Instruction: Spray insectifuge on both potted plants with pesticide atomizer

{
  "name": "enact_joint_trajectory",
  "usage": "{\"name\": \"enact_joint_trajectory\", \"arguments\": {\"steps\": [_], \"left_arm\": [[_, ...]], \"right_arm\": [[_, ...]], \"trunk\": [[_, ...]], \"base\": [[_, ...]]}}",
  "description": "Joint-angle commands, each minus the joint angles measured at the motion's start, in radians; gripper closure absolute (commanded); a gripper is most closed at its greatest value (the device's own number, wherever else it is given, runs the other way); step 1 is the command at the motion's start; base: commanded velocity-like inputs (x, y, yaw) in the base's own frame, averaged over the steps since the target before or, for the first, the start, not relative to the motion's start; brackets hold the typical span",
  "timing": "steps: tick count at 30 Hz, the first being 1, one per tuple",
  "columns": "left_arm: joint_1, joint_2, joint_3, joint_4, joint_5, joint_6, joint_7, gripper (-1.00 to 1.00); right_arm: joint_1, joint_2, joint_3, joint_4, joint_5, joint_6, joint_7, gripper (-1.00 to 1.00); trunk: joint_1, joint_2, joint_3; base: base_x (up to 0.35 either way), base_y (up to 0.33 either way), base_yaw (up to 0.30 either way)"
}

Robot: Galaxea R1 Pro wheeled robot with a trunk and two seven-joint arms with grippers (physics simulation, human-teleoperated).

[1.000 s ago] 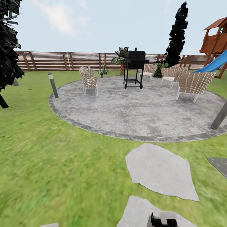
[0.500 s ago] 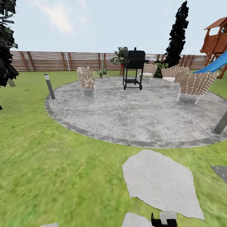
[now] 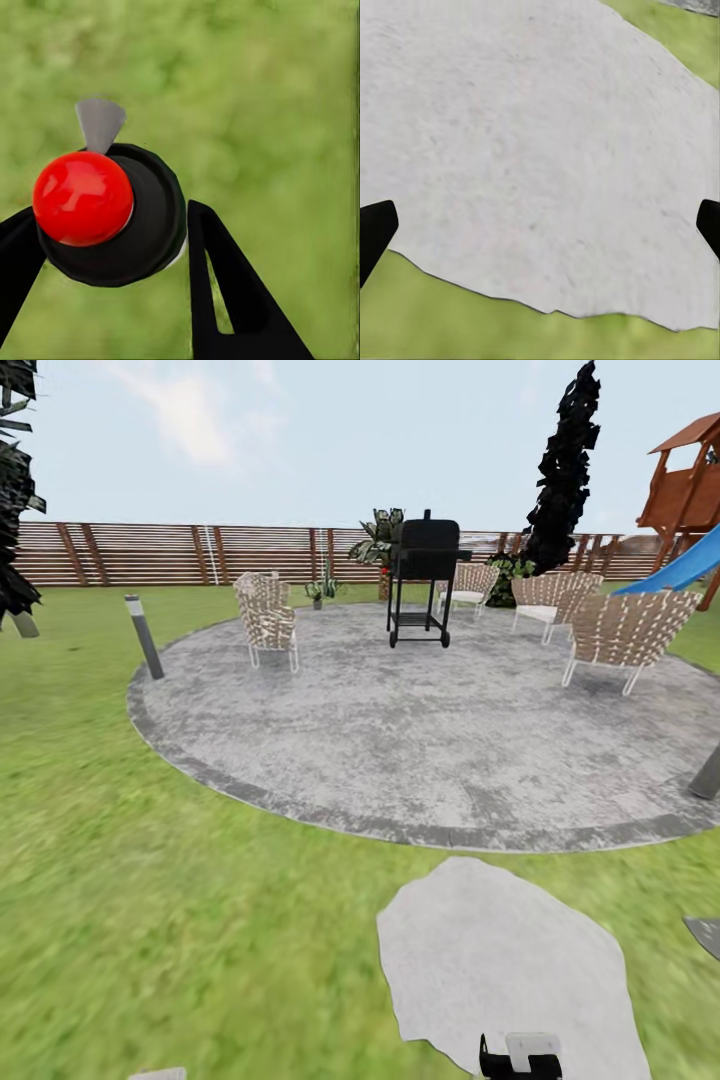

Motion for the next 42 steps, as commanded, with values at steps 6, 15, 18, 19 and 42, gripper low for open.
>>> {"name": "enact_joint_trajectory", "arguments": {"steps": [6,15,18,19,42], "left_arm": [[0.000,0.000,0.005,0.001,0.001,-0.004,-0.002,1.00],[-0.001,0.001,0.005,0.001,0.001,-0.004,-0.002,1.00],[-0.001,0.001,0.005,0.001,0.001,-0.004,-0.002,1.00],[0.000,0.001,0.005,0.001,0.001,-0.004,-0.002,1.00],[0.000,0.003,0.005,0.001,0.001,-0.002,-0.002,1.00]], "right_arm": [[-0.001,0.000,-0.008,0.001,0.011,-0.002,-0.005,-1.00],[-0.001,0.000,-0.008,0.001,0.011,-0.002,-0.004,-1.00],[-0.001,0.000,-0.008,0.001,0.011,-0.001,-0.004,-1.00],[-0.001,0.000,-0.008,0.001,0.011,-0.002,-0.005,-1.00],[-0.001,0.000,-0.008,0.001,0.011,-0.002,-0.005,-1.00]], "trunk": [[0.000,0.000,-0.001],[0.000,0.000,-0.001],[0.000,0.000,-0.001],[0.000,0.000,-0.001],[0.000,0.000,-0.001]], "base": [[0.316,-0.125,0.000],[0.316,-0.125,0.000],[0.316,-0.125,0.000],[0.316,-0.126,0.000],[0.316,-0.125,0.000]]}}
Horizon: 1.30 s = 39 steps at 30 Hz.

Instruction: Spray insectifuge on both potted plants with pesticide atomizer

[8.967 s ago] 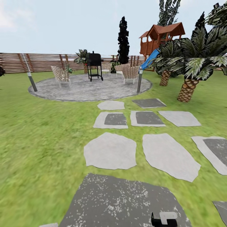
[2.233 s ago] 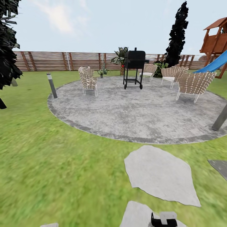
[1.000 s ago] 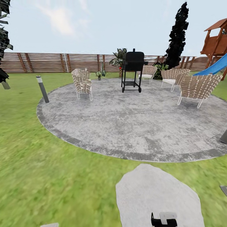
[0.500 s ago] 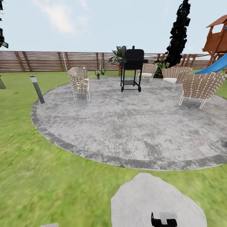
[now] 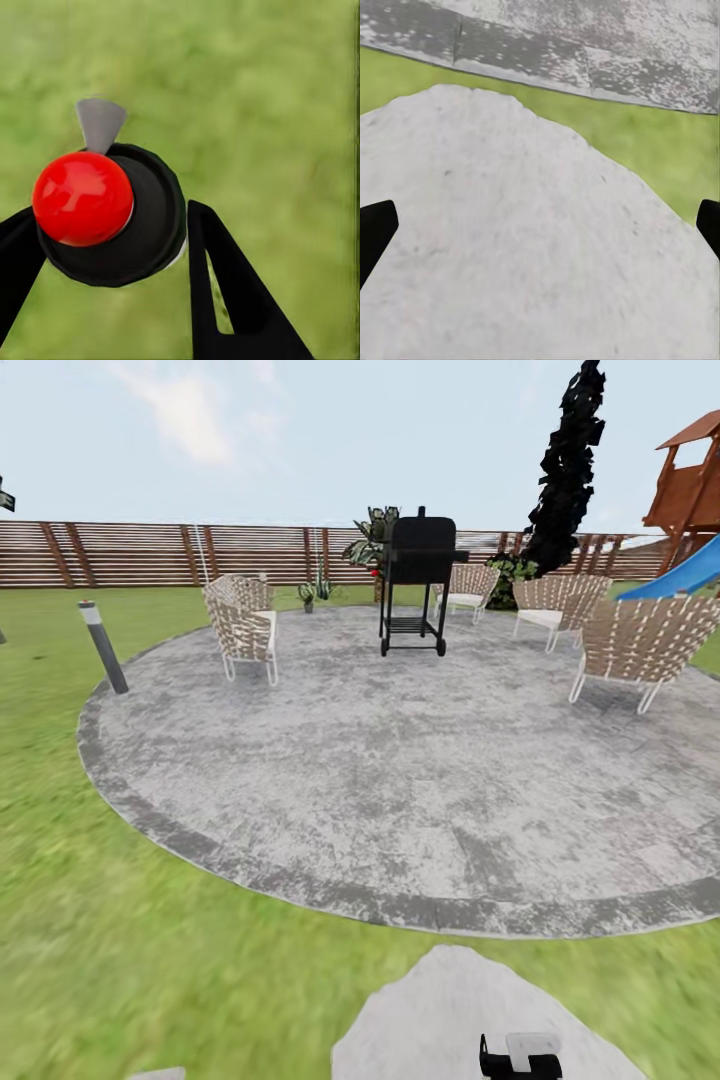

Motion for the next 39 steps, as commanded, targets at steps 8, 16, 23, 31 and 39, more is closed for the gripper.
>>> {"name": "enact_joint_trajectory", "arguments": {"steps": [8,16,23,31,39], "left_arm": [[-0.001,0.000,0.005,0.001,0.001,-0.003,-0.002,1.00],[-0.001,0.000,0.005,0.001,0.001,-0.005,-0.002,1.00],[-0.001,0.000,0.005,0.001,0.001,-0.005,-0.002,1.00],[-0.001,0.000,0.005,0.001,0.001,-0.005,-0.002,1.00],[-0.001,0.000,0.005,0.001,0.001,-0.005,-0.002,1.00]], "right_arm": [[-0.001,0.000,-0.008,0.001,0.011,-0.002,-0.004,-1.00],[-0.001,0.000,-0.008,0.001,0.011,-0.002,-0.004,-1.00],[-0.001,0.000,-0.008,0.001,0.011,-0.002,-0.005,-1.00],[-0.001,0.000,-0.008,0.001,0.011,-0.002,-0.004,-1.00],[-0.001,0.000,-0.008,0.001,0.010,-0.002,-0.005,-1.00]], "trunk": [[0.000,0.000,-0.001],[0.000,0.000,-0.001],[0.000,0.000,-0.001],[0.000,0.000,-0.001],[0.000,0.000,-0.001]], "base": [[0.316,-0.126,0.000],[0.316,-0.125,0.000],[0.319,-0.121,0.000],[0.325,-0.112,0.000],[0.326,-0.111,0.000]]}}
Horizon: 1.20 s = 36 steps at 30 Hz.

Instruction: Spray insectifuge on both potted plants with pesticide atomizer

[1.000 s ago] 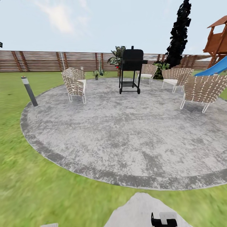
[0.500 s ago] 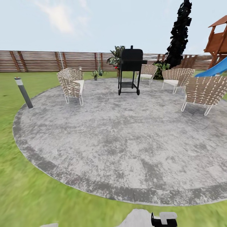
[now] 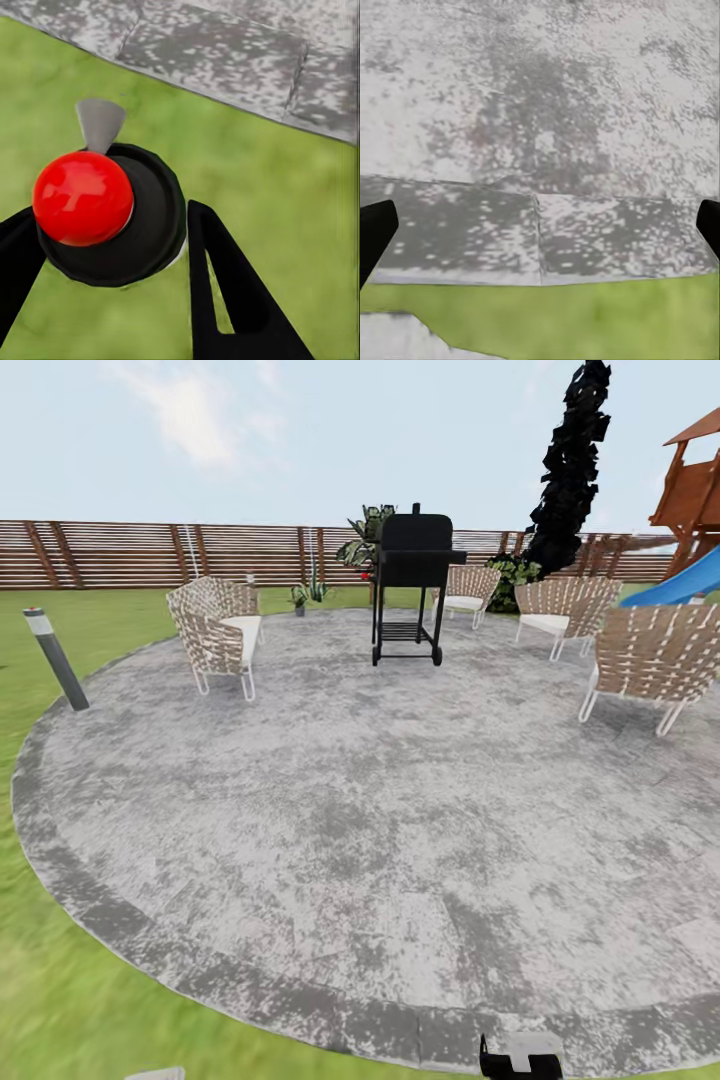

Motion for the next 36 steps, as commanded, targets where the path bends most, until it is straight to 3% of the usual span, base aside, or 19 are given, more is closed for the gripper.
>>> {"name": "enact_joint_trajectory", "arguments": {"steps": [1,36], "left_arm": [[0.000,0.000,0.005,0.001,0.001,-0.003,-0.002,1.00],[-0.001,0.002,0.005,0.001,0.002,-0.002,-0.002,1.00]], "right_arm": [[-0.001,0.000,-0.008,0.001,0.010,-0.002,-0.005,-1.00],[-0.001,0.000,-0.008,0.001,0.009,-0.002,-0.003,-1.00]], "trunk": [[0.000,0.000,-0.001],[0.000,0.000,-0.001]], "base": [[0.326,-0.112,0.000],[0.333,-0.085,0.000]]}}
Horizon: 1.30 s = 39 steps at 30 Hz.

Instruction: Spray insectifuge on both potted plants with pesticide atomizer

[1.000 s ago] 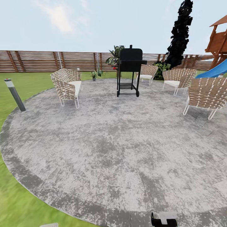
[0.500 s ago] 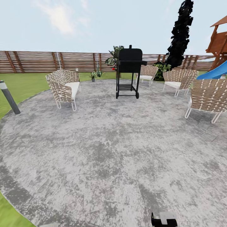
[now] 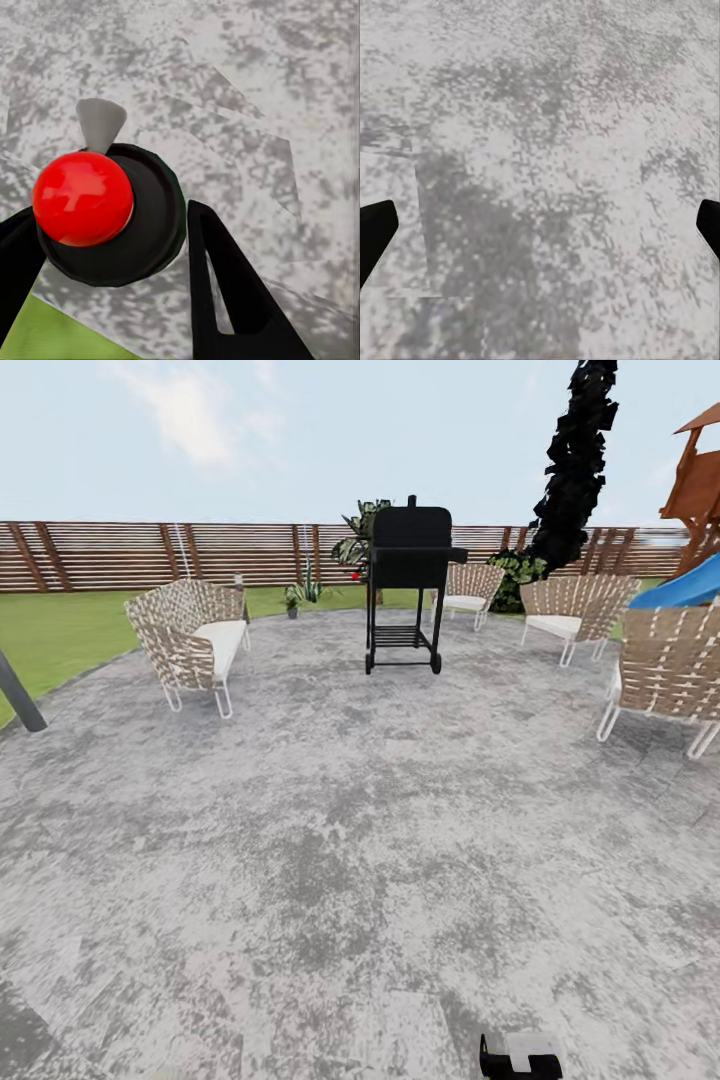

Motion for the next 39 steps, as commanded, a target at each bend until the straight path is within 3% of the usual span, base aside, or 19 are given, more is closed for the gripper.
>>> {"name": "enact_joint_trajectory", "arguments": {"steps": [1,39], "left_arm": [[-0.001,0.000,0.005,0.001,0.001,-0.003,-0.002,1.00],[0.000,0.000,0.005,0.001,0.001,-0.003,-0.002,1.00]], "right_arm": [[-0.001,0.000,-0.008,0.001,0.011,-0.002,-0.005,-1.00],[-0.001,0.002,-0.008,0.001,0.011,0.000,-0.005,-1.00]], "trunk": [[0.000,0.000,-0.001],[0.000,0.000,-0.001]], "base": [[0.336,-0.074,0.000],[0.336,-0.074,0.004]]}}
